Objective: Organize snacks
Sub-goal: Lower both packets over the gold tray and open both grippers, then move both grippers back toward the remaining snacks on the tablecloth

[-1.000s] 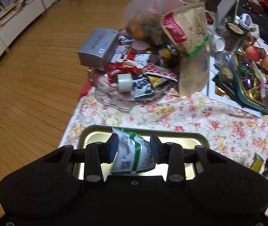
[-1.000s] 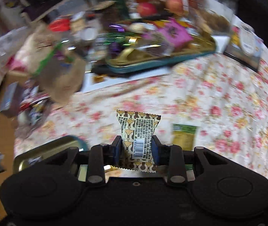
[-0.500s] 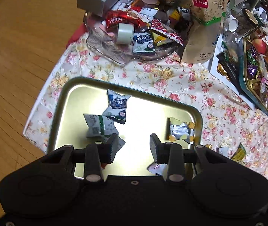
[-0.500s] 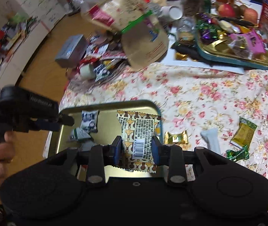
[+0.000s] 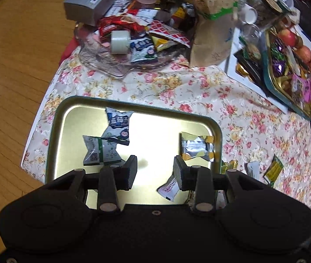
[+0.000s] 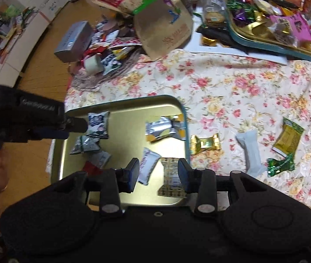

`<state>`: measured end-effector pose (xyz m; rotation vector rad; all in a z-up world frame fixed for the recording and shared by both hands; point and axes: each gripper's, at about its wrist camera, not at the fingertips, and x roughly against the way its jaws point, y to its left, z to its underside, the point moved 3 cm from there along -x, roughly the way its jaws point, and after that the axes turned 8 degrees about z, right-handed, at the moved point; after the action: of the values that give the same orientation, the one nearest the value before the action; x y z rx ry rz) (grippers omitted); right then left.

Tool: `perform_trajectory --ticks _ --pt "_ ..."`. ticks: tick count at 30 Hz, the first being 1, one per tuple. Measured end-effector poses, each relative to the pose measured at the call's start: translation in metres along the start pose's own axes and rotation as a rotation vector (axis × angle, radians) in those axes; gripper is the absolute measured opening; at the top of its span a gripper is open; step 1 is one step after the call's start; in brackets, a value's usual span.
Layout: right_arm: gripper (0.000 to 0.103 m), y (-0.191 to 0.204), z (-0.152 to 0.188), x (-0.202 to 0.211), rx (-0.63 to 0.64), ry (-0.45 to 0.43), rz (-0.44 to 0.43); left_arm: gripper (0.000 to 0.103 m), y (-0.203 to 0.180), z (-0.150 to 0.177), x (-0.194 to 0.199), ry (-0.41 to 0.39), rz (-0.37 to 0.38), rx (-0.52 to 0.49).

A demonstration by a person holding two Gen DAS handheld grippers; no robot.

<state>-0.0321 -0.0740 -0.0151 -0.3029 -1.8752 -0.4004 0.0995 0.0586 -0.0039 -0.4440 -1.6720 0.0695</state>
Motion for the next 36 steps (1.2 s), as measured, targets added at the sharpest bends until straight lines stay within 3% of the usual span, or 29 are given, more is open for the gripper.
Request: perform_trajectory --ticks 11,21,36 --pt "0.041 -0.003 0.001 -0.008 -0.006 0.005 0.055 0.044 -0.022 0.006 -0.013 -0.033 -0.136 -0.051" --pt "0.041 -0.033 -0.005 -0.004 -0.042 0.008 0.135 0.044 -0.062 0.009 -0.015 -0.044 -0.107 -0.130" --pt "0.041 -0.163 -0.026 0.012 -0.253 0.007 0.300 0.045 -0.140 0.025 -0.044 0.044 -0.035 -0.239"
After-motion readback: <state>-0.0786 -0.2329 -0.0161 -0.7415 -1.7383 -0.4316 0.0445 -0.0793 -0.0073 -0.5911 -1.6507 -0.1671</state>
